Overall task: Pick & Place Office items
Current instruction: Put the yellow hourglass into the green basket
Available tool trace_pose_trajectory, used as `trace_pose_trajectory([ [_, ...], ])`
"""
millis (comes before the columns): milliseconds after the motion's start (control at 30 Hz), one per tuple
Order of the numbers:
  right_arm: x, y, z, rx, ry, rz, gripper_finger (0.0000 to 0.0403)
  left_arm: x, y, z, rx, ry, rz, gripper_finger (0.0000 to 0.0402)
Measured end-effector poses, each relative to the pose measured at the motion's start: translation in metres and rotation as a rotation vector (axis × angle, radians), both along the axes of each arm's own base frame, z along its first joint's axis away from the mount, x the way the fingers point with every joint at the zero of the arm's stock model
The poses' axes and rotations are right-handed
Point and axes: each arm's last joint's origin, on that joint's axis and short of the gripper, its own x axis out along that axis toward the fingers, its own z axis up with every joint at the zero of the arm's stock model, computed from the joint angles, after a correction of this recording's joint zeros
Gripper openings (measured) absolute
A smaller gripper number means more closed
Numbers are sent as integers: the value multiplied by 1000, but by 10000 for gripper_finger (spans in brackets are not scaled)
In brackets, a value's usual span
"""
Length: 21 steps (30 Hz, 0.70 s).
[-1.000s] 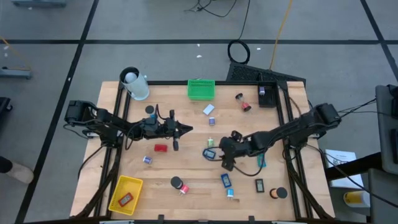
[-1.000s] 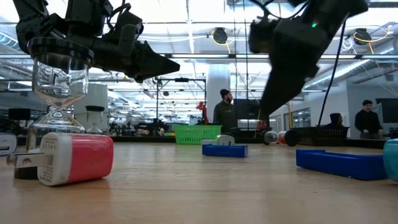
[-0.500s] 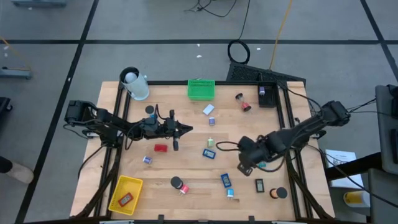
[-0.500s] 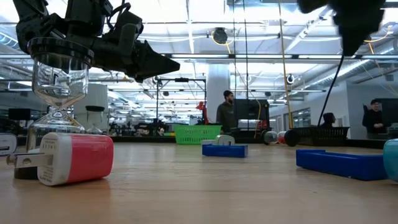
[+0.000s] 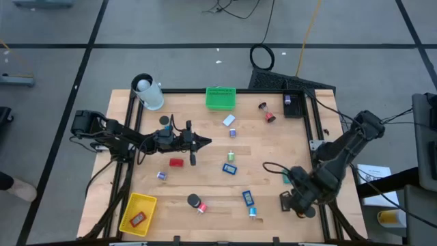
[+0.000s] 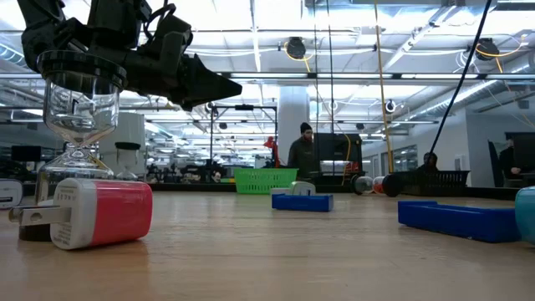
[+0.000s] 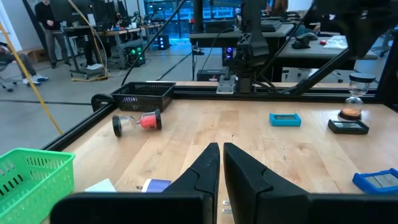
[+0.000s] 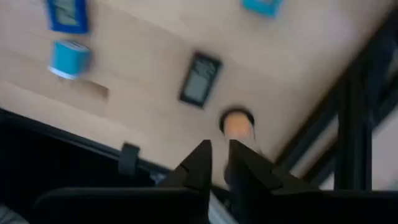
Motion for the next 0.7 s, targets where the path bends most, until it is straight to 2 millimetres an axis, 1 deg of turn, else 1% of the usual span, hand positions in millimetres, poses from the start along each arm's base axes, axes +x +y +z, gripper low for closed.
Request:
trace_pose_trajectory([
  [100,-10,9,0,30,60,-49,102,0,0,0,0,0,0,31],
  [267,-24,23,0,31,83,-115,187,0,0,0,-1,0,0,31],
  [367,-29,31,-4,10,105,-135,238,0,0,0,-4,-1,0,31],
  [467,-28,37,-10,-1,111,-129,282,0,0,0,-5,-1,0,31],
  [567,-26,41,-13,-4,111,-125,314,0,0,0,-5,-1,0,31],
  [700,-24,44,-19,-21,121,-126,334,0,0,0,-9,-1,0,31],
])
